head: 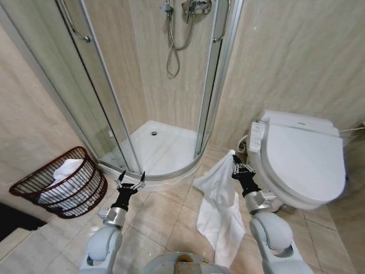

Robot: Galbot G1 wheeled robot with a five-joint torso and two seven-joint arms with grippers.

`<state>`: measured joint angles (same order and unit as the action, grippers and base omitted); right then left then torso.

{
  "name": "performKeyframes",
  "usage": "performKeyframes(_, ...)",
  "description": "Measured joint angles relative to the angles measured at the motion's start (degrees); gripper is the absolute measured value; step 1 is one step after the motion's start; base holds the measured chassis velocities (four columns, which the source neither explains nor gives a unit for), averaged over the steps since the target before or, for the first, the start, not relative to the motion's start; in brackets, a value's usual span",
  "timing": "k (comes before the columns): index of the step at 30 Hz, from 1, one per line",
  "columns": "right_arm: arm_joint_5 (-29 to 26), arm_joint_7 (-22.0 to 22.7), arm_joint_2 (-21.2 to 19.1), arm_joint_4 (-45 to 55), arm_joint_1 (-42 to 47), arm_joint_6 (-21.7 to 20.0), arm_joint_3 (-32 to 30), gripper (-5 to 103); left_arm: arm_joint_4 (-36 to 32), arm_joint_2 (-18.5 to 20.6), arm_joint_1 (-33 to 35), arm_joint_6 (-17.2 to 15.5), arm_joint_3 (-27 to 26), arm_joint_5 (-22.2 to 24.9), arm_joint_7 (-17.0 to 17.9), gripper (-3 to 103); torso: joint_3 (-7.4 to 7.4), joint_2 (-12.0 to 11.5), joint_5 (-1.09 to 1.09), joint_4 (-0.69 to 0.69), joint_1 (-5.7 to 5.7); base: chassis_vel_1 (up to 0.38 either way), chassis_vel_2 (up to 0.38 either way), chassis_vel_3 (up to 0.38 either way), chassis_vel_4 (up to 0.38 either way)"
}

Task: Discard the used towel into the hamper.

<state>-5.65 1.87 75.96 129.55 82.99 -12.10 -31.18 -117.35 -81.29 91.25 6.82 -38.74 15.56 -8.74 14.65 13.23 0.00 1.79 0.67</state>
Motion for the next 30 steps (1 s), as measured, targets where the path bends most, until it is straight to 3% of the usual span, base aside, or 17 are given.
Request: performKeyframes(30,1.4,-3.4,-1.0,-0.8,0.3,2.1,2.4,0,1.8,0.0,-3.8,-1.2,0.1,0.2,0.2,100,0.00,0.0,0.00,0.00,0.00,0.103,0.108,0.103,0.106)
